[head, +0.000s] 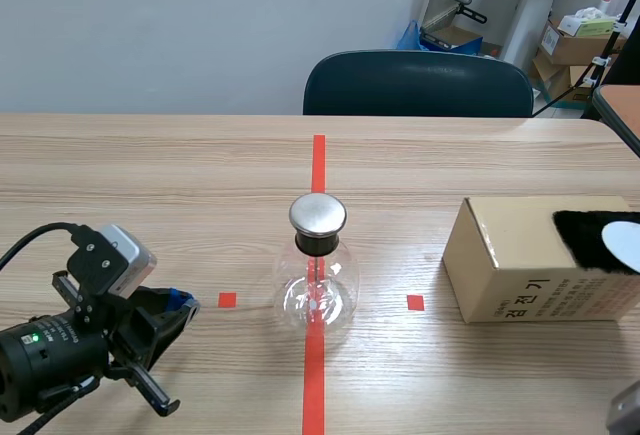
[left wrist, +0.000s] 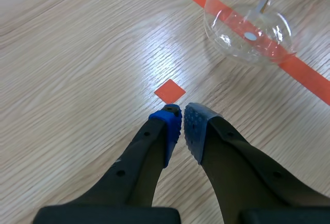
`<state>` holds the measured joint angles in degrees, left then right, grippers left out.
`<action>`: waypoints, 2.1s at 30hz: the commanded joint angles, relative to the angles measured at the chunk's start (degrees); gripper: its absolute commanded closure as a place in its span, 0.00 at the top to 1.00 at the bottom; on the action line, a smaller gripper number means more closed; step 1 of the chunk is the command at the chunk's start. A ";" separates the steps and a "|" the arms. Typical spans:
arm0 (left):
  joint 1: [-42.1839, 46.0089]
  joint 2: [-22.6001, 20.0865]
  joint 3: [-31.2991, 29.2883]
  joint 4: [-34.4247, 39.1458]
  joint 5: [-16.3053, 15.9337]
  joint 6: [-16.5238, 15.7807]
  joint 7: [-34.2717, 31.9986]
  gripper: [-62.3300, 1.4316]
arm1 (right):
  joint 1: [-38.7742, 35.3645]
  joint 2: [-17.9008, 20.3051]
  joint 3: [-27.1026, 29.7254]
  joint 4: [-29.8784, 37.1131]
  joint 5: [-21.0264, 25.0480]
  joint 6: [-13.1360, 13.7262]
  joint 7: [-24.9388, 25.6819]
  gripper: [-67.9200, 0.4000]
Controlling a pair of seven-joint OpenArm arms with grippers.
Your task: Do the electroscope experiment
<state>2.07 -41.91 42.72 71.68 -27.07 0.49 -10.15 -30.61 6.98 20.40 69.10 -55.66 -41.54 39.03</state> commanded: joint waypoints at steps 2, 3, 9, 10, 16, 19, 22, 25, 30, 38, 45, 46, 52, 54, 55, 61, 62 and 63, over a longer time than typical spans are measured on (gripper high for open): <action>0.15 -0.07 -0.31 1.14 -0.17 -0.63 -1.66 0.13 | 0.98 0.13 0.31 -0.15 -1.68 -3.32 -1.70 0.02; 0.17 -0.13 -0.31 1.14 -0.17 -1.38 -2.36 0.13 | 1.11 0.13 0.28 -0.63 -2.16 -3.32 -2.12 0.02; 0.33 -2.32 -0.31 4.13 -6.25 -3.69 -5.97 0.21 | 1.07 0.09 0.26 -2.21 -5.29 -3.32 -3.72 0.02; 0.52 -2.93 -0.31 4.87 -7.91 -3.65 -6.73 0.24 | 1.05 0.00 0.26 -2.21 -5.81 -3.32 -4.42 0.02; 2.75 -6.23 -0.33 8.61 -13.29 -3.67 -13.38 0.25 | 1.09 0.00 0.09 -2.21 -6.08 -3.32 -2.60 0.02; 3.85 -7.56 -0.33 9.81 -13.25 -3.65 -14.58 0.26 | 0.92 0.00 -0.57 -2.21 -6.05 -3.32 2.64 0.02; 3.80 -7.74 -0.31 10.19 -12.63 -5.03 -14.29 0.28 | 0.92 -0.04 -0.92 -2.21 -5.42 -3.32 -0.70 0.02; 3.80 -7.67 -0.31 10.93 -12.57 -5.99 -12.87 0.49 | 0.92 0.09 -0.85 -2.21 -5.20 -3.32 -10.58 0.02; 5.51 -9.94 -0.31 11.69 -12.79 -7.34 -13.70 0.71 | 0.90 0.15 -1.25 -2.21 -6.12 -3.32 -4.55 0.02; 8.76 -21.75 -0.31 14.99 -12.79 -8.50 -19.02 0.71 | 0.92 0.11 -1.20 -2.21 -6.84 -3.32 -15.76 0.02; 13.07 -29.16 -0.31 21.62 -12.13 -9.27 -20.33 0.71 | 1.09 0.04 -2.71 -2.03 -9.51 -3.32 -7.28 0.02; 13.68 -30.10 -0.31 22.64 -11.91 -9.25 -20.92 0.71 | 1.07 -0.04 -2.86 -2.03 -9.51 -3.32 -10.43 0.02; 16.70 -32.54 -0.31 28.44 -7.39 -9.27 -21.53 0.71 | 0.94 0.02 -2.93 -2.03 -11.34 -3.32 -18.01 0.02; 17.86 -32.54 -0.31 30.12 -6.71 -9.27 -21.51 0.71 | 0.96 0.15 -3.48 -2.01 -11.69 -3.32 -11.17 0.02; 18.34 -32.57 -0.31 30.88 -6.49 -9.25 -21.51 0.71 | 0.96 0.17 -3.80 -1.81 -11.69 -3.32 -8.48 0.02; 19.85 -32.54 -0.31 33.92 -6.29 -9.16 -21.31 0.71 | 0.92 0.15 -4.46 -0.31 -10.36 -3.32 -18.99 0.02; 19.85 -32.54 -0.31 34.03 -6.29 -9.16 -21.29 0.71 | 0.92 0.17 -4.46 -0.31 -10.36 -3.32 -20.94 0.02; 19.85 -32.54 -0.31 34.10 -6.29 -9.01 -21.29 0.71 | 0.92 0.28 -4.46 -0.31 -10.38 -3.32 -21.31 0.02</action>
<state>21.91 -75.18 42.57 105.19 -33.01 -8.62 -30.52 -29.54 6.39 15.49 68.01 -65.91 -41.71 16.25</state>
